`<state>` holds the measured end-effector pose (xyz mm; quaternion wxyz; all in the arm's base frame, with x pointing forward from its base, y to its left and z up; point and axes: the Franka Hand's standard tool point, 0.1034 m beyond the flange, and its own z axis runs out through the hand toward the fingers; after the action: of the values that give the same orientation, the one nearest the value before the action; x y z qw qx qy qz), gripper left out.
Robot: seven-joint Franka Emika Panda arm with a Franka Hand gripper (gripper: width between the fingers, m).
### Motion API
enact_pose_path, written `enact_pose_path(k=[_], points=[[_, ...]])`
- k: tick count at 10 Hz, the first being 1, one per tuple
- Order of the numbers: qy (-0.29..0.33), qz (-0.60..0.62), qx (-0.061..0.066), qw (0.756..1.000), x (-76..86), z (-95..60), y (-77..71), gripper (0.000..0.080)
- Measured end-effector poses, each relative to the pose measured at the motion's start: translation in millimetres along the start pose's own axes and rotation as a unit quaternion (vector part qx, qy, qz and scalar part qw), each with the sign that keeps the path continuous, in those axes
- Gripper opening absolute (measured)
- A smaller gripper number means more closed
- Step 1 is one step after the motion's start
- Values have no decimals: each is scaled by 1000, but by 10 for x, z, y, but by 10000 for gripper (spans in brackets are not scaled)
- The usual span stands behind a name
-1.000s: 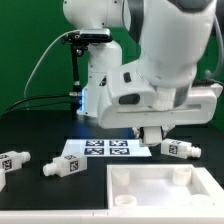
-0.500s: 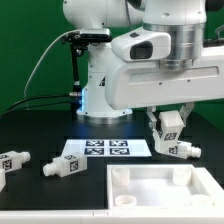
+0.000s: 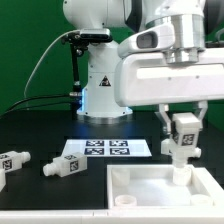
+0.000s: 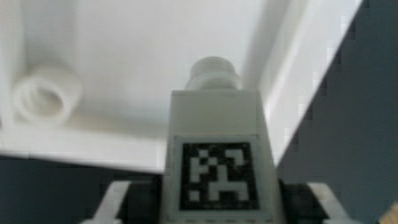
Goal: Assemble square table
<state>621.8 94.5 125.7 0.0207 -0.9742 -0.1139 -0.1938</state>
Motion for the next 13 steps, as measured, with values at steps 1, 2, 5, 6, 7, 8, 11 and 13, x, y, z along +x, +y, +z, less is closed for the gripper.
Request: enact_pose_path(k=[1, 2, 5, 6, 7, 8, 11, 13], points=[[55, -15, -9, 998, 79, 81, 33, 286], [76, -13, -13, 997, 8, 97, 46, 286], [75, -16, -13, 997, -46, 137, 23, 286], [72, -21, -11, 997, -94, 235, -21, 286], [63, -21, -9, 998, -52, 265, -29, 286], [59, -12, -6, 998, -12, 277, -69, 286], [49, -12, -1, 999, -45, 353, -144, 286], [46, -14, 1, 999, -47, 370, -180, 286]])
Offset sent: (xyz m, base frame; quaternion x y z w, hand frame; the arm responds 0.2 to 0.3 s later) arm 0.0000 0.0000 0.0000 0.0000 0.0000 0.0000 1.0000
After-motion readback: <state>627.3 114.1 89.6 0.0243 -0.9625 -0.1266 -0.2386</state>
